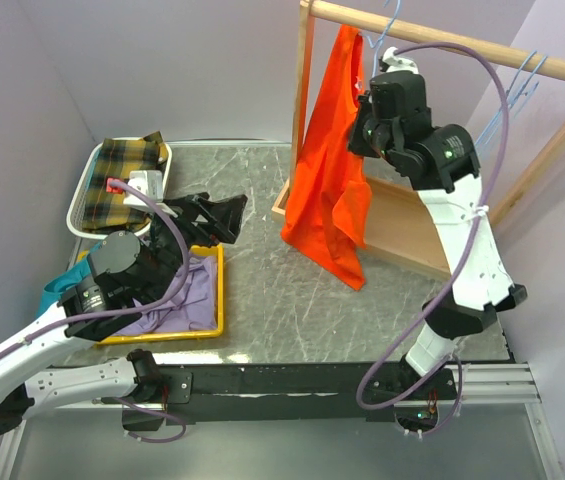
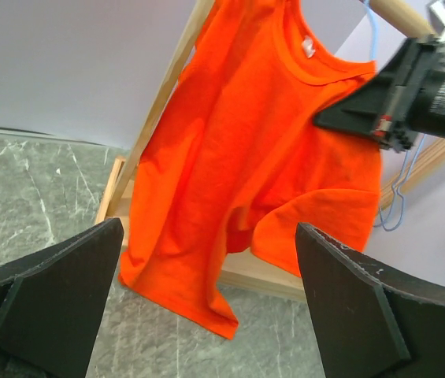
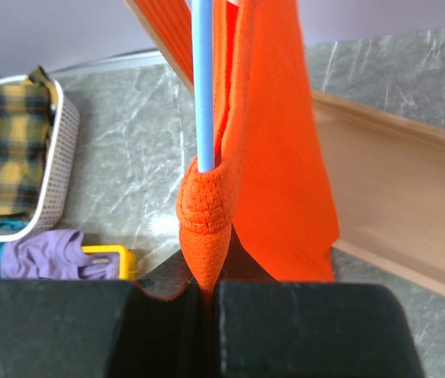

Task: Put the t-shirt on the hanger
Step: Place the hanger at the clothesline.

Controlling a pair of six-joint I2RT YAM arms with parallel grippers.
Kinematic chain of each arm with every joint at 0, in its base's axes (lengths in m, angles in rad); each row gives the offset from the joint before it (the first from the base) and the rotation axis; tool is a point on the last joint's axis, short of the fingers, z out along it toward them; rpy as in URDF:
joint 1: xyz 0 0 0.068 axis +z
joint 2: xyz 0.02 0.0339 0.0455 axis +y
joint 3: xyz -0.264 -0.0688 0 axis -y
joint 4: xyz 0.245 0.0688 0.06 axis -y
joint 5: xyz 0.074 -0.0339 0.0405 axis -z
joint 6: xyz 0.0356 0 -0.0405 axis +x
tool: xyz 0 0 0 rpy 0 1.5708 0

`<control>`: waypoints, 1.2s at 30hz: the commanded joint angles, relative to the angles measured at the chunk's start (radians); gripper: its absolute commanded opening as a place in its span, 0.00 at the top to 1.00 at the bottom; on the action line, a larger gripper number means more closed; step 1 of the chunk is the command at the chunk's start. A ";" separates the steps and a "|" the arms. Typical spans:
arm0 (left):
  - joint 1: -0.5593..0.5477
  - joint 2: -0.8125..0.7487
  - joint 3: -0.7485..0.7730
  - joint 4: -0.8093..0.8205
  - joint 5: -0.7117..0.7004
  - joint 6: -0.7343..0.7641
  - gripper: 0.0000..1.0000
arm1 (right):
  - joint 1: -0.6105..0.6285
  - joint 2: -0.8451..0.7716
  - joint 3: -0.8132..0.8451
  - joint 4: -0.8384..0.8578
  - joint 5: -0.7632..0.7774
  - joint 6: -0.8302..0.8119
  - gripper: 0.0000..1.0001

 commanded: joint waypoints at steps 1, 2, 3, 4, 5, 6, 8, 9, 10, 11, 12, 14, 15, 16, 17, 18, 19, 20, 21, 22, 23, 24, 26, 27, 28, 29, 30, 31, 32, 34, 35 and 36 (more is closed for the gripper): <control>-0.002 -0.016 0.010 0.000 -0.007 -0.008 0.04 | -0.010 0.021 0.020 0.098 0.031 -0.018 1.00; -0.002 -0.016 0.012 0.003 -0.005 -0.007 0.04 | -0.007 0.025 0.014 0.106 0.034 -0.015 1.00; -0.003 -0.018 0.010 0.001 -0.004 -0.007 0.04 | -0.008 0.030 0.016 0.112 0.052 -0.017 1.00; -0.002 -0.019 0.010 0.001 -0.004 -0.007 0.04 | -0.008 0.039 0.017 0.124 0.060 -0.020 1.00; -0.002 -0.019 0.010 0.000 -0.005 -0.008 0.04 | -0.007 0.042 0.016 0.133 0.067 -0.023 1.00; -0.002 -0.019 0.007 -0.002 -0.007 -0.010 0.04 | -0.008 0.045 0.014 0.143 0.077 -0.027 1.00; -0.002 -0.024 0.004 0.000 -0.011 -0.008 0.04 | -0.007 0.065 0.029 0.152 0.084 -0.043 1.00; -0.002 -0.027 -0.001 0.000 -0.013 -0.010 0.04 | -0.007 0.085 0.042 0.146 0.097 -0.044 1.00; -0.002 -0.028 -0.001 0.000 -0.014 -0.010 0.04 | -0.007 0.094 0.054 0.135 0.103 -0.049 1.00; -0.002 -0.028 -0.004 0.000 -0.016 -0.010 0.04 | -0.007 0.105 0.069 0.130 0.106 -0.049 1.00; -0.002 -0.030 -0.002 0.000 -0.016 -0.010 0.04 | -0.008 0.114 0.068 0.132 0.107 -0.051 1.00; -0.002 -0.027 0.001 0.000 -0.014 -0.008 0.04 | -0.007 0.119 0.051 0.143 0.106 -0.047 1.00; -0.002 -0.028 0.001 0.000 -0.014 -0.008 0.04 | -0.007 0.122 0.042 0.146 0.103 -0.046 1.00; -0.002 -0.030 -0.001 0.000 -0.017 -0.007 0.04 | -0.008 0.124 0.028 0.153 0.098 -0.043 1.00; -0.002 -0.031 -0.004 0.001 -0.019 -0.007 0.04 | -0.007 0.127 0.025 0.155 0.095 -0.041 1.00; -0.002 -0.031 -0.005 0.001 -0.021 -0.010 0.04 | -0.007 0.133 0.023 0.156 0.095 -0.041 1.00; -0.002 -0.031 -0.005 0.003 -0.021 -0.008 0.04 | -0.007 0.133 0.025 0.158 0.095 -0.041 1.00; -0.002 -0.033 -0.011 0.005 -0.021 -0.010 0.04 | -0.004 0.134 0.025 0.161 0.095 -0.043 1.00; -0.002 -0.032 -0.014 0.003 -0.021 -0.013 0.04 | -0.007 0.137 0.025 0.163 0.094 -0.043 1.00; -0.002 -0.035 -0.018 0.006 -0.022 -0.016 0.04 | -0.007 0.138 0.023 0.164 0.092 -0.044 1.00; -0.002 -0.033 -0.021 0.005 -0.022 -0.014 0.04 | -0.007 0.139 0.022 0.163 0.087 -0.044 1.00; -0.002 -0.035 -0.022 0.006 -0.022 -0.014 0.04 | -0.005 0.138 0.022 0.157 0.083 -0.043 1.00; -0.002 -0.038 -0.024 0.005 -0.021 -0.013 0.04 | -0.007 0.128 0.003 0.158 0.071 -0.038 0.97; -0.002 -0.038 -0.024 0.003 -0.018 -0.010 0.04 | -0.007 0.110 -0.007 0.166 0.063 -0.037 0.92; -0.002 -0.041 -0.024 0.003 -0.011 -0.008 0.04 | -0.005 0.098 -0.032 0.170 0.049 -0.037 0.80; -0.002 -0.041 -0.024 0.003 -0.008 -0.008 0.04 | -0.005 0.073 -0.044 0.175 0.025 -0.032 0.76; -0.002 -0.041 -0.025 0.003 -0.007 -0.010 0.04 | -0.005 0.061 -0.064 0.179 0.015 -0.025 0.71; -0.002 -0.039 -0.027 0.001 -0.005 -0.010 0.04 | -0.007 0.049 -0.073 0.180 0.005 -0.018 0.62; -0.002 -0.036 -0.027 0.001 -0.004 -0.011 0.04 | -0.007 0.024 -0.082 0.181 -0.008 -0.015 0.57; -0.002 -0.027 -0.025 0.001 -0.001 -0.019 0.04 | -0.005 -0.005 -0.118 0.181 -0.041 0.000 0.48; -0.002 -0.024 -0.022 0.001 0.007 -0.019 0.04 | -0.004 -0.037 -0.135 0.184 -0.051 0.005 0.45; -0.002 -0.015 -0.019 -0.002 0.007 -0.021 0.04 | -0.004 -0.057 -0.179 0.196 -0.072 0.014 0.43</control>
